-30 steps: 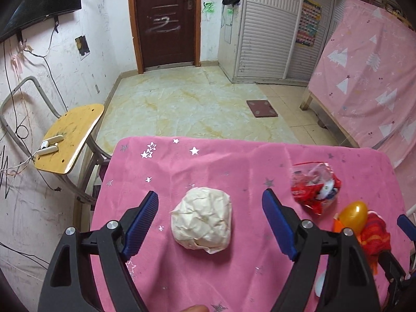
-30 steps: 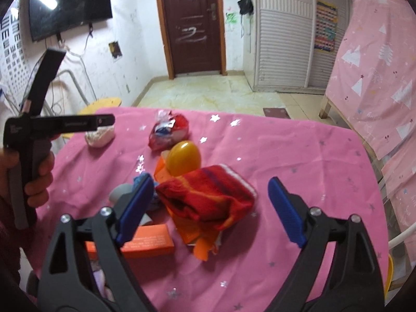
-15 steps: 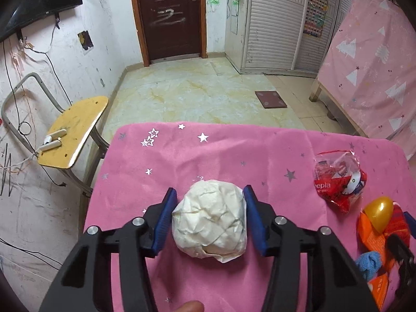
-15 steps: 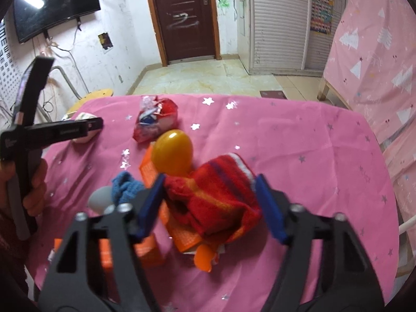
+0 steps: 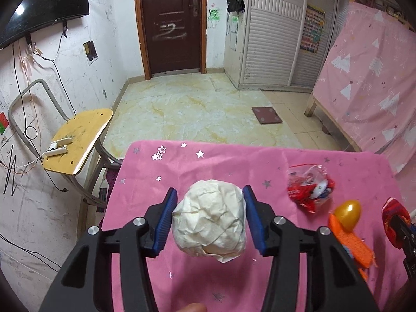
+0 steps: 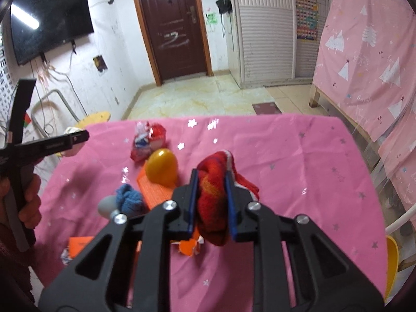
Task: Collect trash
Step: 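Carry the red cloth and paper ball to the yellow bin and release both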
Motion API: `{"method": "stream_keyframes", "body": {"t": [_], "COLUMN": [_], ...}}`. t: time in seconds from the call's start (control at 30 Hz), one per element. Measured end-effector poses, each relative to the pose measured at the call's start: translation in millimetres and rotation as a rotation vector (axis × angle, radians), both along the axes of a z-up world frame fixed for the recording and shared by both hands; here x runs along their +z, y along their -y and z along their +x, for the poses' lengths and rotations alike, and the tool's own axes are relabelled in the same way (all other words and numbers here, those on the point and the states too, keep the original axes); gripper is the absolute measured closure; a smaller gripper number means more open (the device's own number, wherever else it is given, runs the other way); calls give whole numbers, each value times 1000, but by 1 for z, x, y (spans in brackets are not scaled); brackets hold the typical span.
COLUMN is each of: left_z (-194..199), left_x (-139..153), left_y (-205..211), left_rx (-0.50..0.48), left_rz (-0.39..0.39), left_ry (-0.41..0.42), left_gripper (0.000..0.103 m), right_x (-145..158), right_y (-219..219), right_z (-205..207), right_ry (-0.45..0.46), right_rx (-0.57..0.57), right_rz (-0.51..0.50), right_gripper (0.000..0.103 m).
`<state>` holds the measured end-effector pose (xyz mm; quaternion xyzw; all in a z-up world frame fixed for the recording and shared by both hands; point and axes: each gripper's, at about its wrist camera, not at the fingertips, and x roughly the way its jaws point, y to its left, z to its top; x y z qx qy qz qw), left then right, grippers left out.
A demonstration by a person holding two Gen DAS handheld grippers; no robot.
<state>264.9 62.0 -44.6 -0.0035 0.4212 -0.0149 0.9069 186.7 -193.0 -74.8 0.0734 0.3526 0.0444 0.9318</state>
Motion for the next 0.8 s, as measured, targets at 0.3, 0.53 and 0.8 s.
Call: {"method": "stream_keyframes", "body": {"t": [0.3,0.53,0.8], "left_z": [-46,-82,-111], "left_x": [52,77,91], "left_y": [53,119,186], "left_rx": [-124,-253,-361], "left_rz": [-76,-92,-95], "left_ry": [87,129,148], "left_gripper": [59,59,59], "right_x": [32,50,62], "right_y": [36,76,132], "right_z": [-36,-73,-120], "right_ry": [110,186,258], "right_rx": [-73,-165,-288], "right_rz": [29,36,24], "right_gripper": [84,84,84]}}
